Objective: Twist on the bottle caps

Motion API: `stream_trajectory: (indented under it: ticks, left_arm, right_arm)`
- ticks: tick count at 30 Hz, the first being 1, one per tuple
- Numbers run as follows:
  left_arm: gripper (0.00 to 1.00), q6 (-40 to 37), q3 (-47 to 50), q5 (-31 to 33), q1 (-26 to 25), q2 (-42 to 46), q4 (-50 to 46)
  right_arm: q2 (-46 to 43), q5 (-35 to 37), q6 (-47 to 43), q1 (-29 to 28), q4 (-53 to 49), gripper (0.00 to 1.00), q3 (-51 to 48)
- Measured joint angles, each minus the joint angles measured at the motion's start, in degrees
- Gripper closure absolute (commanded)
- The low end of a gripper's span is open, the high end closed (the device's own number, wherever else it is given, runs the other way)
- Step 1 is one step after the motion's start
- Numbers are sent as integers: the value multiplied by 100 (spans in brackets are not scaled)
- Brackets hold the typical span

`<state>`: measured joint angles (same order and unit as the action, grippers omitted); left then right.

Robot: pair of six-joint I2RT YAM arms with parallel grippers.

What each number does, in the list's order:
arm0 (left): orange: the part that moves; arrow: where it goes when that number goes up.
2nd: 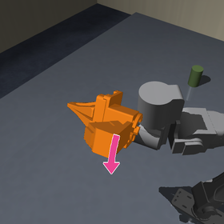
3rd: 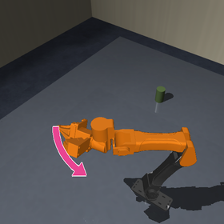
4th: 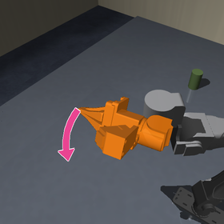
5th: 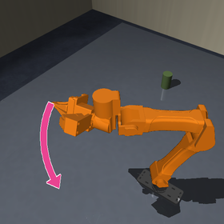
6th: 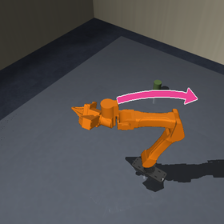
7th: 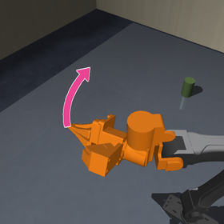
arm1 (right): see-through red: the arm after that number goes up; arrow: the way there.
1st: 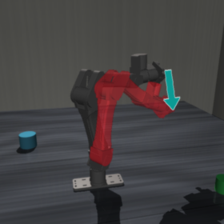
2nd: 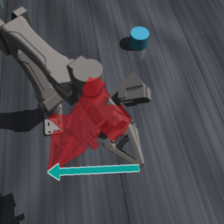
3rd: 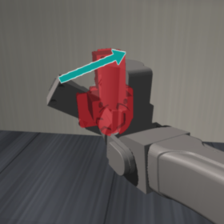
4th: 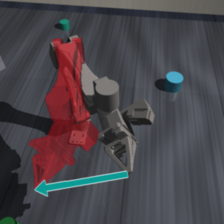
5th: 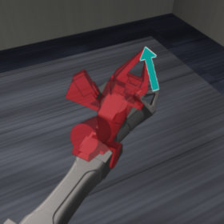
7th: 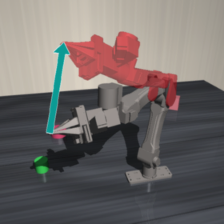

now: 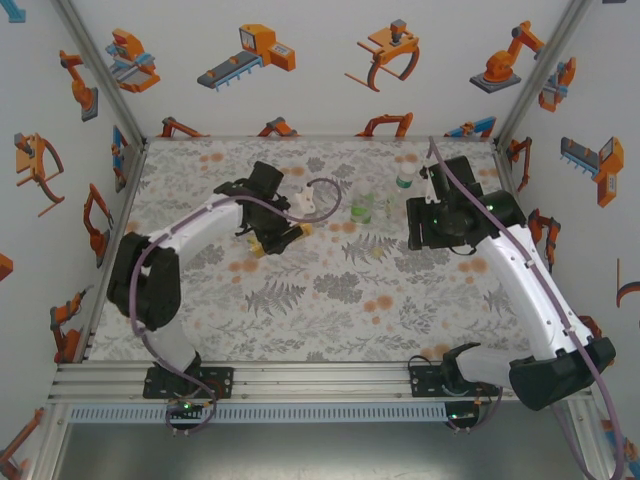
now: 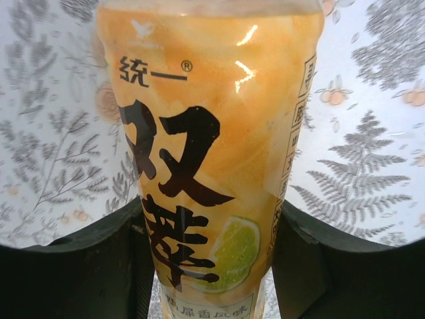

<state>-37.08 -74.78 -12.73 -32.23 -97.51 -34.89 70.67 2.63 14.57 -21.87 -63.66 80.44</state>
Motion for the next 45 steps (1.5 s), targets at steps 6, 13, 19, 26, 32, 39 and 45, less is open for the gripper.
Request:
stream_trajectory:
  ticks: [6,13,19,26,32,39,45]
  left_arm:
    - [64,686,638,-319,2,1222,684]
    - [73,1635,1386,-522,90,2564,1495]
    - [91,2588,1622,-800,431,3506,1908]
    - [100,3108,1714,-1145,643,4332,1856]
    - [100,3250,1860,-1416,695,5014,1561]
    - [100,3294,2153,-1419,732,5718,1182]
    - [98,3377,2347,-1377,748,6192,1027]
  right_arm:
    - [0,-2,59,0,26,43,-120]
    - [68,-2,155,0,136,43,-240]
    - [138,-4,212,0,289,44,-321]
    - [232,-4,271,0,551,44,-487]
    - [555,-22,457,0,990,46,-721]
    - [979,-20,758,-22,1834,46,-1143]
    - [1541,39,949,-114,2540,47,-1349]
